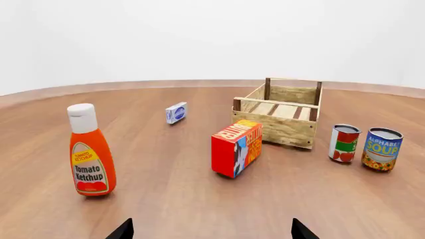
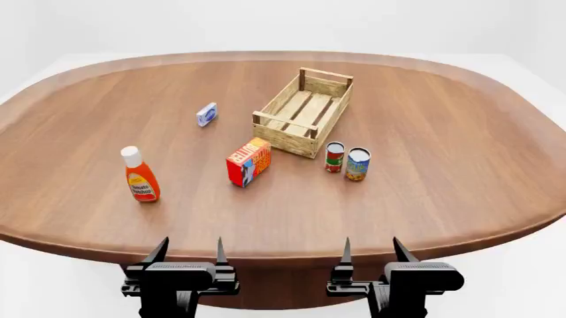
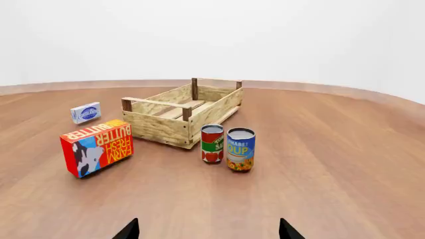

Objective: Pick up the ketchup, and put it in the wooden tray.

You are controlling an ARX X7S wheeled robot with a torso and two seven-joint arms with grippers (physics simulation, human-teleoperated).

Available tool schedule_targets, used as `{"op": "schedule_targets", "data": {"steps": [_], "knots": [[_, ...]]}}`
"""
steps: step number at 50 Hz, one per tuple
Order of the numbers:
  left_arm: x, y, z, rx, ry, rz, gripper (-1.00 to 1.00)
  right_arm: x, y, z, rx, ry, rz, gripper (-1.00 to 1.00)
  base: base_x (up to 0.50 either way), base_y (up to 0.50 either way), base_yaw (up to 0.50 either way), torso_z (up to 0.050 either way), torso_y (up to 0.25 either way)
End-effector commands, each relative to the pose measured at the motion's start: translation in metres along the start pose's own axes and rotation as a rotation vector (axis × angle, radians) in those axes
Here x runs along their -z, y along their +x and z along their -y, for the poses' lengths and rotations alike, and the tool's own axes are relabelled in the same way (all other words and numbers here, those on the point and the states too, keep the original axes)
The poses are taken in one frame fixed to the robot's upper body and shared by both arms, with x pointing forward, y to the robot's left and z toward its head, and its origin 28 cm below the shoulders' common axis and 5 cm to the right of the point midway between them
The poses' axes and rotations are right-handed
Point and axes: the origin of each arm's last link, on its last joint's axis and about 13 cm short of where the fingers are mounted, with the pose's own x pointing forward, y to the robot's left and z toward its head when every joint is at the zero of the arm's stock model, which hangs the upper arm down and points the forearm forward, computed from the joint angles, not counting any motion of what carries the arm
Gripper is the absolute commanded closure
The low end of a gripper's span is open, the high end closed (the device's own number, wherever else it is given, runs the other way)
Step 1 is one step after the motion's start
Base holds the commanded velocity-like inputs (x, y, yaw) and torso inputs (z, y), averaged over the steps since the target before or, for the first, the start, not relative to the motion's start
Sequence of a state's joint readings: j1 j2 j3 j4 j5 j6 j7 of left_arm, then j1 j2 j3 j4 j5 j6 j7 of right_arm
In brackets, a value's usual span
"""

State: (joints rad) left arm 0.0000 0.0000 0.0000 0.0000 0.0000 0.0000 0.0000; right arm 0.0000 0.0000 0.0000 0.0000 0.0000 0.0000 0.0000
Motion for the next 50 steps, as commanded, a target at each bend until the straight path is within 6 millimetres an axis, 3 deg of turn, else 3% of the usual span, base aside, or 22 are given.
{"op": "schedule_targets", "data": {"steps": [1, 19, 25, 34, 43, 50], "knots": [[-0.001, 0.000, 0.000, -0.002, -0.001, -0.003, -1.00, -0.001, 0.000, 0.000, 0.002, 0.006, 0.004, -1.00, 0.00, 0.00, 0.00, 0.000, 0.000], [-0.027, 0.003, 0.002, 0.035, -0.019, 0.038, -1.00, -0.028, 0.000, 0.003, 0.004, 0.019, 0.021, -1.00, 0.00, 0.00, 0.00, 0.000, 0.000], [-0.051, 0.008, 0.001, 0.077, -0.055, 0.060, -1.00, -0.047, 0.009, 0.005, -0.005, -0.007, 0.032, -1.00, 0.00, 0.00, 0.00, 0.000, 0.000], [-0.075, 0.011, 0.001, 0.115, -0.058, 0.089, -1.00, -0.069, 0.007, 0.011, -0.019, -0.037, 0.049, -1.00, 0.00, 0.00, 0.00, 0.000, 0.000], [-0.079, 0.012, 0.000, 0.096, -0.058, 0.082, -1.00, -0.072, 0.002, 0.013, -0.044, -0.023, 0.053, -1.00, 0.00, -0.03, 0.00, 0.000, 0.000], [-0.078, 0.012, -0.001, 0.087, -0.051, 0.075, -1.00, -0.071, 0.006, 0.011, -0.048, -0.005, 0.050, -1.00, 0.00, -0.44, 0.00, 0.000, 0.000]]}}
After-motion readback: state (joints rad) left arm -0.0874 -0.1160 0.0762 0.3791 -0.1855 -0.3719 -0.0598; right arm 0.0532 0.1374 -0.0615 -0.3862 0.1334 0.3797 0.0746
